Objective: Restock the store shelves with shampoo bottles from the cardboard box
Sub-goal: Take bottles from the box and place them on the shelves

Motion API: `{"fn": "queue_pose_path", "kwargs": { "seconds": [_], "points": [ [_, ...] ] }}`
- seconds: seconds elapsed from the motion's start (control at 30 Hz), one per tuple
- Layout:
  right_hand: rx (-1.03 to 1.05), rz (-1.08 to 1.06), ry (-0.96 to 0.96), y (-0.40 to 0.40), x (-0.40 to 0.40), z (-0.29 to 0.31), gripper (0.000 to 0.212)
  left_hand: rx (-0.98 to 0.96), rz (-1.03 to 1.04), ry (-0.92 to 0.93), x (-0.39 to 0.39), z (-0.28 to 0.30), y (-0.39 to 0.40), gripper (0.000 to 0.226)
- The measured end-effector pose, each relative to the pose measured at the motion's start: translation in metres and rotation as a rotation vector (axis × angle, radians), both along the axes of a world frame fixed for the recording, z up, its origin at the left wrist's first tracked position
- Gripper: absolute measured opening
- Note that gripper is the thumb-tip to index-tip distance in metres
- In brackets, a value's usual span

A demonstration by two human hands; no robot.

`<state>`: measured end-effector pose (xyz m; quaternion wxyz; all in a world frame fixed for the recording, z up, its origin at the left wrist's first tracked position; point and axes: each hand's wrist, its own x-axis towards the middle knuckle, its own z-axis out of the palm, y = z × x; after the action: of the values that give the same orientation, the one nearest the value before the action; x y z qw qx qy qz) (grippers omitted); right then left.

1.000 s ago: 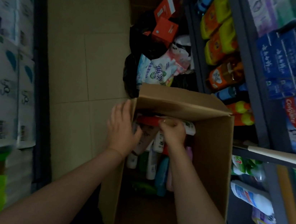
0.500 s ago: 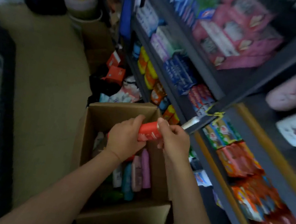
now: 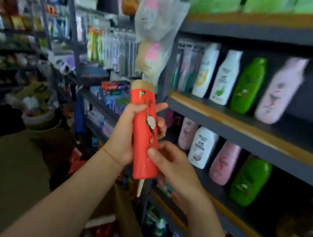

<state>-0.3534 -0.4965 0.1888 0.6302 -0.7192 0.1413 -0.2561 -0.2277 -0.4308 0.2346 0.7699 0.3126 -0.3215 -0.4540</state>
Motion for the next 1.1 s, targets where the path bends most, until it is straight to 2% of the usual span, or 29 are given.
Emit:
{"fn": "queue_pose_path", "kwargs": {
  "seconds": [0.2, 0.3, 0.37, 0.43, 0.5, 0.6, 0.67, 0.7, 0.8, 0.93, 1.0, 1.1],
  "points": [
    [-0.168, -0.252, -0.060, -0.024, -0.046, 0.030, 0.042, 0.145, -0.023, -0.356, -0.064, 0.030, -0.046, 0.037],
    [-0.260, -0.434, -0.064, -0.036, -0.074, 0.034, 0.045, 0.193, 0.043, -0.534, -0.077, 0.027, -0.070, 0.054],
    [-0.281, -0.550, -0.078, -0.046, -0.094, 0.037, 0.034, 0.183, 0.093, -0.612, -0.077, 0.026, -0.085, 0.060],
    [-0.285, -0.665, -0.105, -0.055, -0.113, 0.046, 0.029, 0.195, 0.187, -0.709, -0.074, 0.022, -0.100, 0.043],
    [-0.321, -0.739, -0.160, -0.064, -0.128, 0.057, 0.025, 0.202, 0.325, -0.978, -0.068, 0.017, -0.120, 0.024],
    [-0.415, -0.838, -0.252, -0.077, -0.138, 0.077, 0.032, 0.197, 0.402, -1.475, -0.066, 0.012, -0.149, 0.053],
    [-0.432, -0.925, -0.256, -0.091, -0.142, 0.089, 0.034, 0.227, 0.491, -1.682, -0.066, 0.011, -0.157, 0.056],
    [-0.443, -0.971, -0.224, -0.101, -0.143, 0.094, 0.029, 0.218, 0.526, -1.722, -0.063, 0.010, -0.160, 0.053],
    [-0.478, -1.099, 0.054, -0.138, -0.147, 0.105, 0.049, 0.158, 0.547, -1.694, -0.059, 0.006, -0.161, 0.051],
    [-0.389, -1.173, 0.330, -0.184, -0.149, 0.115, 0.064, 0.157, 0.546, -1.688, -0.064, 0.003, -0.159, 0.050],
    [-0.333, -1.177, 0.428, -0.199, -0.149, 0.123, 0.062, 0.161, 0.569, -1.687, -0.066, 0.002, -0.159, 0.050],
    [-0.211, -1.126, 0.434, -0.209, -0.144, 0.135, 0.041, 0.158, 0.577, -1.657, -0.065, 0.001, -0.158, 0.059]
  ]
}}
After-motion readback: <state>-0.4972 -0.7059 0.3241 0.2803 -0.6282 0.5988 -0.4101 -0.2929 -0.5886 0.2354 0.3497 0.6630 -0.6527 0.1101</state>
